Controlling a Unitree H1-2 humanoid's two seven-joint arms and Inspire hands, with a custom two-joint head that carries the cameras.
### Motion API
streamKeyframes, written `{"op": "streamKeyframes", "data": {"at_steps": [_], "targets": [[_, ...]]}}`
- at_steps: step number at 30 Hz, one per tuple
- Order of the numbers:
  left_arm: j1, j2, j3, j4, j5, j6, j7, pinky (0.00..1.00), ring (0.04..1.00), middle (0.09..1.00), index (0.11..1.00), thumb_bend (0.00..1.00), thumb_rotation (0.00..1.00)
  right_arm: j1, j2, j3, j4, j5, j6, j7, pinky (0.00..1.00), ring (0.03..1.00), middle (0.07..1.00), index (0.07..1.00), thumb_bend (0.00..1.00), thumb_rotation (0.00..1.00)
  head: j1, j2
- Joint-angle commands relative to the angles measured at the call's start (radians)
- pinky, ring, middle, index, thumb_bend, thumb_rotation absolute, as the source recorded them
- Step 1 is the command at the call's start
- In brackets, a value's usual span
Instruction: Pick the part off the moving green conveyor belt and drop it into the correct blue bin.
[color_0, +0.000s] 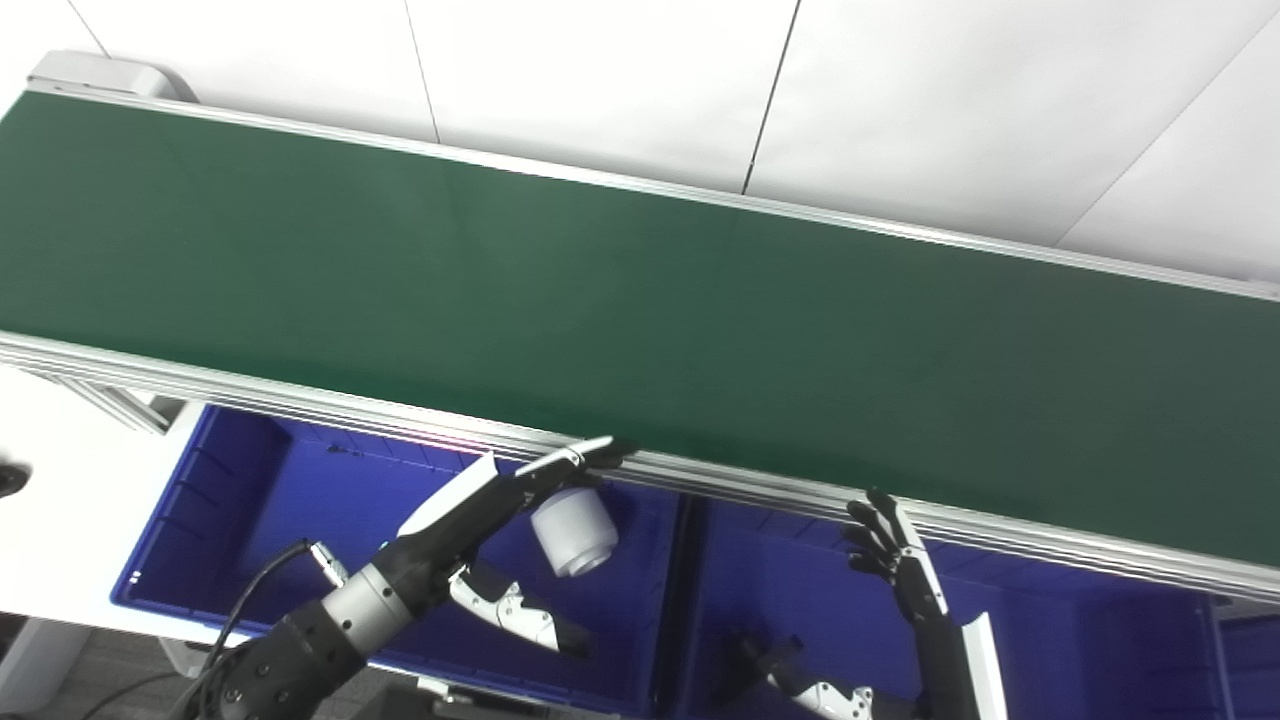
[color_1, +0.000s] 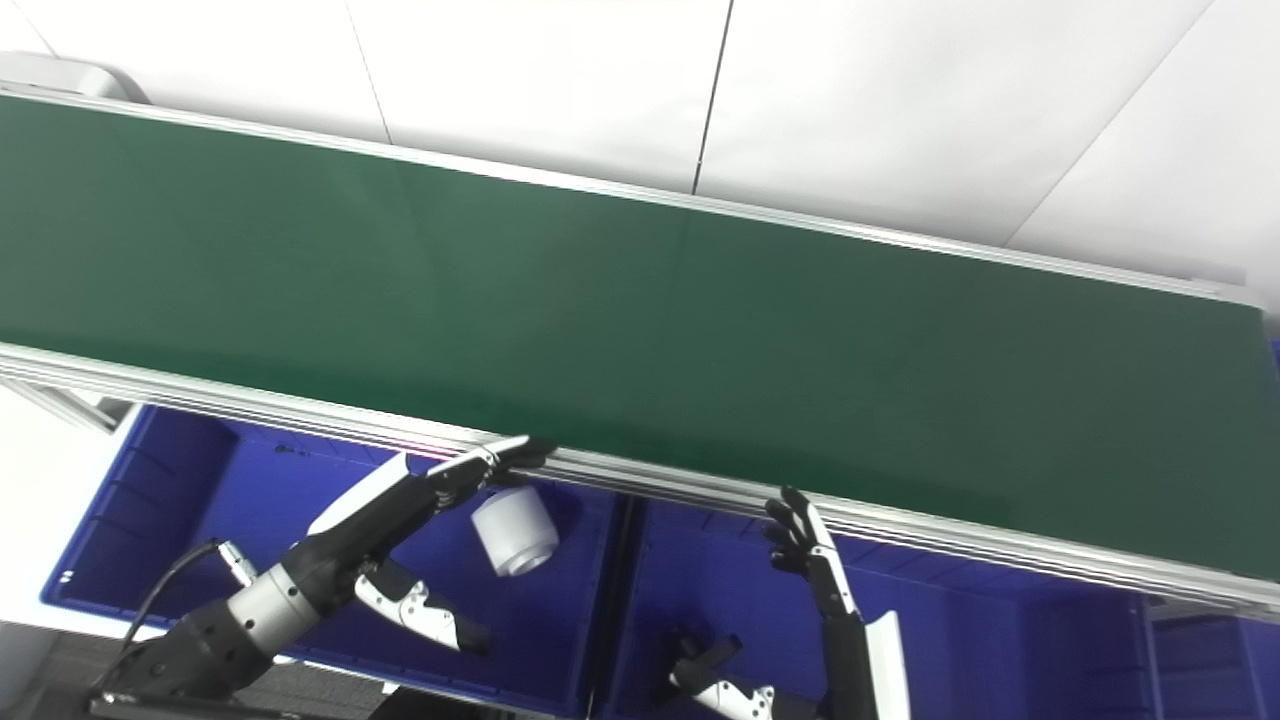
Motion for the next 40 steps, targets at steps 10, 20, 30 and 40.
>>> {"op": "streamKeyframes", "data": {"at_steps": [10, 20, 30, 40], "targets": [[0.003, 0.006, 0.026, 0.033, -0.095, -0.043, -0.016, 0.90, 0.945, 0.982, 0.952, 0.83, 0.35, 0.012, 0.068, -0.047, -0.028, -0.052, 0.032, 0.081, 0.74, 0.835, 0.895, 0.949, 0.86, 0.46, -0.072, -0.024], [-0.009, 0.028, 0.055, 0.089, -0.156, -0.105, -0.042, 0.89, 0.937, 0.981, 0.941, 0.80, 0.31, 0.005, 0.147, -0.061, -0.008, -0.123, 0.056, 0.081, 0.75, 0.834, 0.891, 0.924, 0.84, 0.43, -0.255, -0.044], [-0.020, 0.047, 0.090, 0.124, -0.224, -0.159, -0.079, 0.86, 0.896, 0.940, 0.939, 0.80, 0.29, 0.009, 0.217, -0.071, 0.003, -0.171, 0.043, 0.046, 0.74, 0.815, 0.863, 0.896, 0.83, 0.43, -0.293, -0.046], [-0.018, 0.029, 0.099, 0.123, -0.261, -0.157, -0.090, 0.86, 0.889, 0.925, 0.933, 0.81, 0.22, 0.005, 0.220, -0.075, 0.009, -0.165, 0.035, 0.043, 0.72, 0.801, 0.859, 0.888, 0.82, 0.40, -0.289, -0.035]]}}
